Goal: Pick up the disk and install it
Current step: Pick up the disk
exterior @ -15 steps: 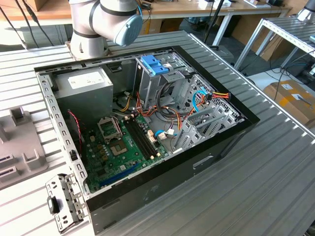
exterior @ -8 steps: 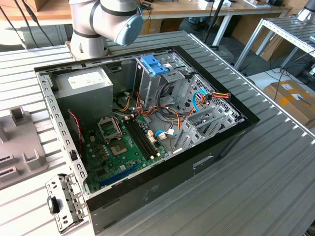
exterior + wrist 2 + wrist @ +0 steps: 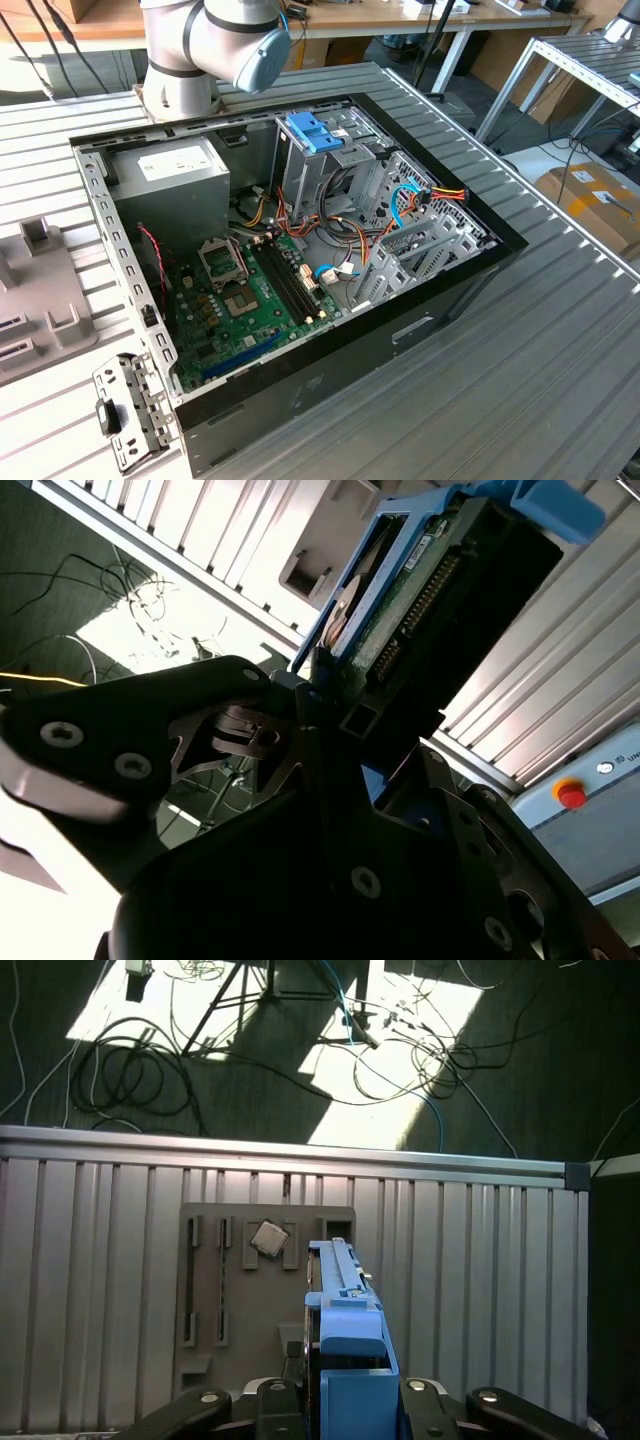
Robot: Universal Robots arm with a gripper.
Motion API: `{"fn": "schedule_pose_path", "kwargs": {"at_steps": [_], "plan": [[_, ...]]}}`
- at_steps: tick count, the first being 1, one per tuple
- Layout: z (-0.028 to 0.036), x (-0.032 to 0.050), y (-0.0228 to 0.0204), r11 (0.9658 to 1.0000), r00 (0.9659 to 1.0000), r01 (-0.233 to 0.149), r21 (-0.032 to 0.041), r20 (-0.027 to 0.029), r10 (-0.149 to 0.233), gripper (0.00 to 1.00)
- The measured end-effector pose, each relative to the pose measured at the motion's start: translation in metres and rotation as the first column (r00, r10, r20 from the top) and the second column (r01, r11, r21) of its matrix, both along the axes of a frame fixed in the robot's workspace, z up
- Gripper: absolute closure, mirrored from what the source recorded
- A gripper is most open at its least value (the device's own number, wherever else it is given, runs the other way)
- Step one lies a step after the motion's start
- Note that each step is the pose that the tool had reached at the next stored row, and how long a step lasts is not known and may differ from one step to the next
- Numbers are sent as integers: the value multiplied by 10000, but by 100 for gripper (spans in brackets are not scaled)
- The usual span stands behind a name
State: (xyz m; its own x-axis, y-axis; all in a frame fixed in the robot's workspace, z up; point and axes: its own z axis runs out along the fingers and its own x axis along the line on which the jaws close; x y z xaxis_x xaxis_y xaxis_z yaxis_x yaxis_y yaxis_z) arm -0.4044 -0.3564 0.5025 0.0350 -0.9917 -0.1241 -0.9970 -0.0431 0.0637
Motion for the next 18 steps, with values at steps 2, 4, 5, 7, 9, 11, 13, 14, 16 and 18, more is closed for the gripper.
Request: {"fn": "schedule_pose_path", "kwargs": {"at_steps": [2, 4, 5, 7, 9, 11, 13, 14, 16, 18], "plan": [[0, 0, -21, 10000, 10000, 0, 0, 0, 0, 64], [-1, 0, -42, 10000, 10000, 0, 1, 1, 0, 64], [0, 0, -50, 10000, 10000, 0, 0, 1, 0, 64], [0, 0, -65, 10000, 10000, 0, 0, 0, 0, 64], [-1, 0, -80, 10000, 10000, 0, 0, 0, 0, 64], [0, 0, -104, 10000, 10000, -1, 0, 0, 1, 64], [-1, 0, -132, 10000, 10000, 0, 0, 0, 0, 64], [0, 0, -138, 10000, 10000, 0, 0, -1, 0, 64], [-1, 0, -155, 10000, 10000, 0, 0, 0, 0, 64], [-1, 1, -170, 10000, 10000, 0, 1, 0, 0, 64]]}}
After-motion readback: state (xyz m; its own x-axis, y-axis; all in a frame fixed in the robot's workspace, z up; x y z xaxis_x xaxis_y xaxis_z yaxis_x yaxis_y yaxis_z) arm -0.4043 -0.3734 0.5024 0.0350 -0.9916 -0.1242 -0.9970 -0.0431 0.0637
